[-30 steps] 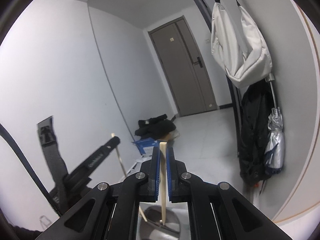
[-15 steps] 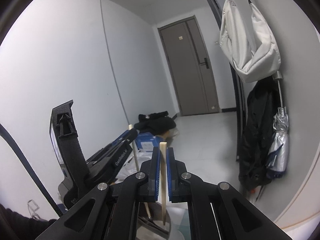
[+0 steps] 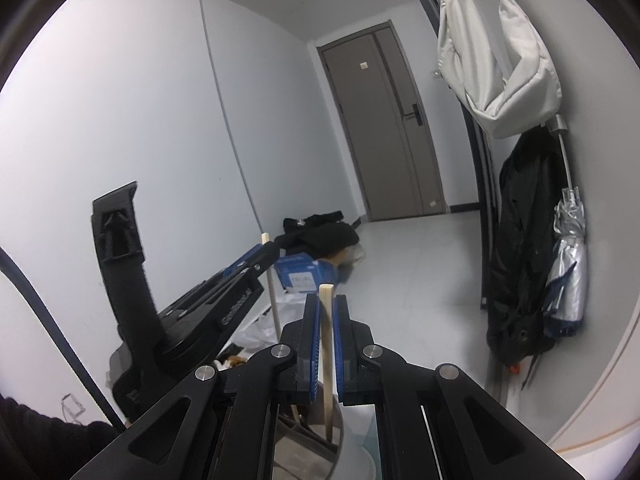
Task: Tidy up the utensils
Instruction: 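Lift the held chopsticks with both tools and carry them over the white holder, then open both tools above the holder to drop the chopsticks in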
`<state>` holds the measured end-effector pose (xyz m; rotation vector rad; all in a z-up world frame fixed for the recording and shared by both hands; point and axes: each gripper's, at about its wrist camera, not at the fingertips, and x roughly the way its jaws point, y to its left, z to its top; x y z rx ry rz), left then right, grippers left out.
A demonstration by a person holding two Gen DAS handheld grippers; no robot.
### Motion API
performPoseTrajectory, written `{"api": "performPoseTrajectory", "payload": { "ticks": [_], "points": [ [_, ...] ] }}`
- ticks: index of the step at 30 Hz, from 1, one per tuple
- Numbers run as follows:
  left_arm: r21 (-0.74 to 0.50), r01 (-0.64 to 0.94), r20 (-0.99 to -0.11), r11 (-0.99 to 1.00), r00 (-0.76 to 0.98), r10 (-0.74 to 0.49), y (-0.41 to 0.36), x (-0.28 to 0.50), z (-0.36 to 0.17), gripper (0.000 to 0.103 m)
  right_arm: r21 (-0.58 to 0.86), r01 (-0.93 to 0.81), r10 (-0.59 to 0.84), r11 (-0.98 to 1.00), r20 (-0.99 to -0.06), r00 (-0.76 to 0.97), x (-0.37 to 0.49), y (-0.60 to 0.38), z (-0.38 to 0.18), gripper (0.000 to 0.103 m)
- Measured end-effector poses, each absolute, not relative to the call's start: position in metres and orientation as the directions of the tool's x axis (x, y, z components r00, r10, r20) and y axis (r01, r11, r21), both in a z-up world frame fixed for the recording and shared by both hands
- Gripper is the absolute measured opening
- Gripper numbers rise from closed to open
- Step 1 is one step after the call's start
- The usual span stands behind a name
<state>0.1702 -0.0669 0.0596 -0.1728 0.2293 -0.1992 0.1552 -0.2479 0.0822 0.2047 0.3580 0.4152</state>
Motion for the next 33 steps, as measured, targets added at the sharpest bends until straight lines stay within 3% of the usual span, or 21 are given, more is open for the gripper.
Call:
{"api": "performPoseTrajectory", "payload": {
  "ticks": [15,28,33],
  "points": [
    [-0.240,0.241,-0.366,0.941,0.875,-0.317,-0.052,0.155,0.051,0.004,0.226,-0.401,0.457,0.888,-0.335,0.824,0.168,-0.233,0.077,0.006],
    [-0.281,0.328,-0.537,0.902,0.725,-0.431,-0.050,0.152,0.037,0.004,0.199,-0.405,0.451,0.892,-0.441,0.776,0.172,-0.219,0.048,0.007],
    [-0.265,0.328,-0.559,0.907,0.714,-0.421,-0.048,0.143,0.043,0.010,0.215,-0.404,0.457,0.889,-0.469,0.756,0.167,-0.219,0.044,0.009]
  ]
}}
